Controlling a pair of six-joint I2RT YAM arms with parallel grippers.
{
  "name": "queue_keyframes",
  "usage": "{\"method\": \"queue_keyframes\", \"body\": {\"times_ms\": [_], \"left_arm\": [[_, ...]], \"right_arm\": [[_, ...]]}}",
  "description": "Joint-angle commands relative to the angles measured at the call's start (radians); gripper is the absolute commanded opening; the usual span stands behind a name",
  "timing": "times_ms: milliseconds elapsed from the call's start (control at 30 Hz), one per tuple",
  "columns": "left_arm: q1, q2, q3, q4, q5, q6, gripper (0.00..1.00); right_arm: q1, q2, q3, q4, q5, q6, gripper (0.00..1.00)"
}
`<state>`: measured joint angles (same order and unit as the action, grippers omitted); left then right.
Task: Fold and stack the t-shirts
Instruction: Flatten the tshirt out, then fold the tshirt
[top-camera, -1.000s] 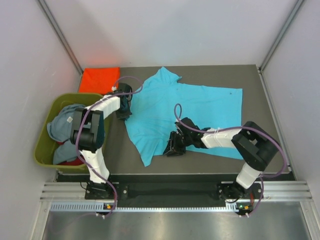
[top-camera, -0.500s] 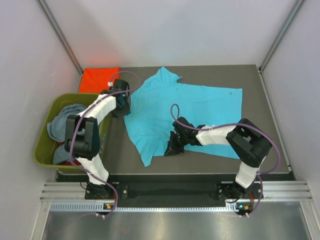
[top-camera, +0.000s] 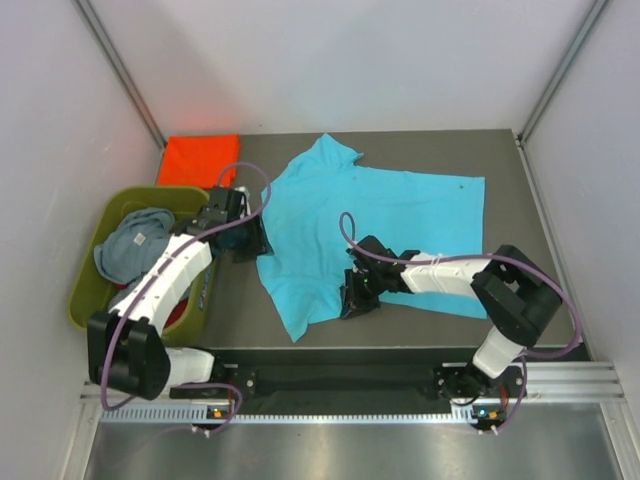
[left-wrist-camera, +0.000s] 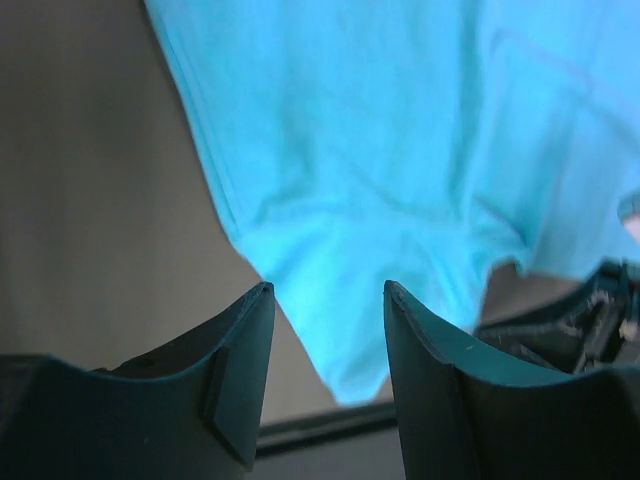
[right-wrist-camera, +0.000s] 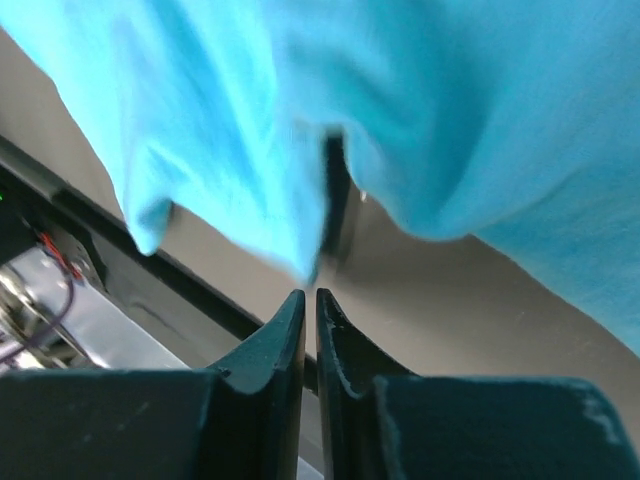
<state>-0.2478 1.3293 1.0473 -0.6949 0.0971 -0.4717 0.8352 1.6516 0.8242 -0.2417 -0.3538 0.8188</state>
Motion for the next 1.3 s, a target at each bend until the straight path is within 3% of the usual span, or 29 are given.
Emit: {"method": "queue_keyframes", "body": {"times_ms": [0,200,333,400,567,633,767,867,1267], "left_arm": [[-0.013,-0.099,-0.081,-0.032,0.141,-0.068,0.53],[-0.074,-0.211,-0.185,-0.081,0.183,-0.209,0.53],[-0.184,-0.26,-0.283,-0.074,0.161,-0.359,0.49],[-0.209,-0.289,-0.323,-0.071,0.162,-0.462,0.44],[-0.243,-0.364,-0.452,-0.063,0.141,-0.617,0.43],[-0.249,-0.384,-0.492,-0.046,0.138,-0.671,0.44],[-0.275,-0.358,-0.53,0.01,0.13,-0.743,0.44],[-0.323,-0.297,-0.515,0.012,0.064,-0.781,0.44],[-0.426,-0.133,-0.518,0.078,0.038,-0.909,0.41]], "right_arm": [[0.018,-0.026,0.004,-0.04,-0.066,-0.122,0.11],[-0.018,-0.131,0.035,-0.226,0.008,-0.205,0.31],[-0.132,-0.335,-0.025,-0.338,0.114,-0.225,0.35],[-0.26,-0.416,-0.059,-0.35,0.131,-0.23,0.35],[-0.571,-0.587,-0.129,-0.412,0.116,-0.323,0.42],[-0.642,-0.576,-0.146,-0.425,0.081,-0.38,0.41],[-0.812,-0.497,-0.152,-0.449,-0.055,-0.454,0.26],[-0.873,-0.473,-0.158,-0.439,-0.123,-0.461,0.25],[-0.923,-0.562,-0.143,-0.479,-0.073,-0.474,0.27]]}}
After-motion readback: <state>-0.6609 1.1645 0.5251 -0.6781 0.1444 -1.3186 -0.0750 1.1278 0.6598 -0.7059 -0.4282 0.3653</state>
